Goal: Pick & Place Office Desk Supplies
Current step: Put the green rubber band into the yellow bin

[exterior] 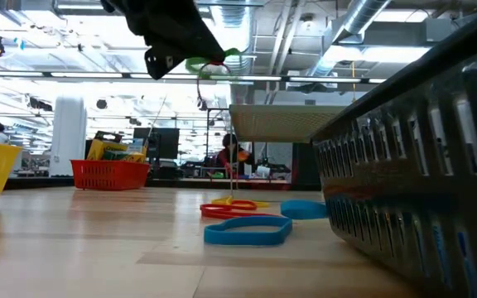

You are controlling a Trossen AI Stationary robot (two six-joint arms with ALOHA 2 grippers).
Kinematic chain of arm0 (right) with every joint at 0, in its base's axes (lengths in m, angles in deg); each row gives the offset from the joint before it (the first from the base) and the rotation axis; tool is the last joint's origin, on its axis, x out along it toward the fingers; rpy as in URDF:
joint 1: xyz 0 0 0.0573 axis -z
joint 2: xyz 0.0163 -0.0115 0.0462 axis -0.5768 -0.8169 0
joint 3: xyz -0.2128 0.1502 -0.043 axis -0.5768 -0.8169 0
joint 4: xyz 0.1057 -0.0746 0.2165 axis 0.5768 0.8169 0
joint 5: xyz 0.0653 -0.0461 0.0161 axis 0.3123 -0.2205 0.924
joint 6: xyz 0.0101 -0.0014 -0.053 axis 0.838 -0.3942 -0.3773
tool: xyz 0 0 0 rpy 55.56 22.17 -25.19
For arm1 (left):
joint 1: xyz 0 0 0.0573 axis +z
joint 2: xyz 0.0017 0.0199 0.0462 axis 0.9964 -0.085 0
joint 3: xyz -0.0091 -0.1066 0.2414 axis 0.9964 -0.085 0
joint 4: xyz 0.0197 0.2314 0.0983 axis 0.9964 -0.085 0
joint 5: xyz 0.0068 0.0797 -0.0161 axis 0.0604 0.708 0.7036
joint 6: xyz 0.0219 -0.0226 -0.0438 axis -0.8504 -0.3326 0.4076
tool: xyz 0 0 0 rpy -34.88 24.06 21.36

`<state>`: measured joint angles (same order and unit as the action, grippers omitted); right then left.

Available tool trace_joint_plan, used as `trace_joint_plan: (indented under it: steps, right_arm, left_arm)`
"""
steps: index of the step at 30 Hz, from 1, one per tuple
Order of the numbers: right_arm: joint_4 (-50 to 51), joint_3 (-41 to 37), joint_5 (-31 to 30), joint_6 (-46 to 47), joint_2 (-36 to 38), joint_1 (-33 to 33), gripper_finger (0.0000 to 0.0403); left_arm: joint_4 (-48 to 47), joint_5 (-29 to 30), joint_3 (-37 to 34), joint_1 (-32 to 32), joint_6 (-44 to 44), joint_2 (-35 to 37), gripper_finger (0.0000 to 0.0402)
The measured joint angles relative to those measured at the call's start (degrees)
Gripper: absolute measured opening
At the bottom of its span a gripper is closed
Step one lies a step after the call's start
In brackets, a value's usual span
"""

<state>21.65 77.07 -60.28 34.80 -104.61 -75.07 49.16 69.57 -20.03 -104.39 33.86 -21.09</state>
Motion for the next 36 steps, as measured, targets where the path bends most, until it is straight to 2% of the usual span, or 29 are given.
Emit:
trace_joint_plan:
  steps: [6, 11, 21, 32, 36]
  right_arm:
    - [0.02, 0.00, -0.02, 0.05, -0.02, -0.25, 0.0191]
    - [0.04, 0.00, -0.03, 0.00, -0.02, -0.25, 0.0191]
    - [0.04, 0.00, -0.03, 0.02, -0.02, -0.84, 0.0191]
    - [0.02, -0.02, -0.03, 0.02, -0.02, -1.02, 0.0191]
    - [0.02, -0.02, -0.01, 0.02, -0.02, -1.02, 0.0191]
  left_arm:
    - [2.79, -3.77, 0.00, 0.35, 0.80, 0.00, 0.0004]
    - [8.28, -3.95, 0.04, 0.39, 2.75, 0.00, 0.0005]
    - [9.06, -3.92, 0.00, 0.07, 1.10, -0.02, 0.0010]
    - [9.29, -3.94, -0.16, 0.07, 1.14, -0.02, 0.0062]
    - [8.73, -4.17, -3.08, -0.06, 4.13, -0.02, 0.0053]
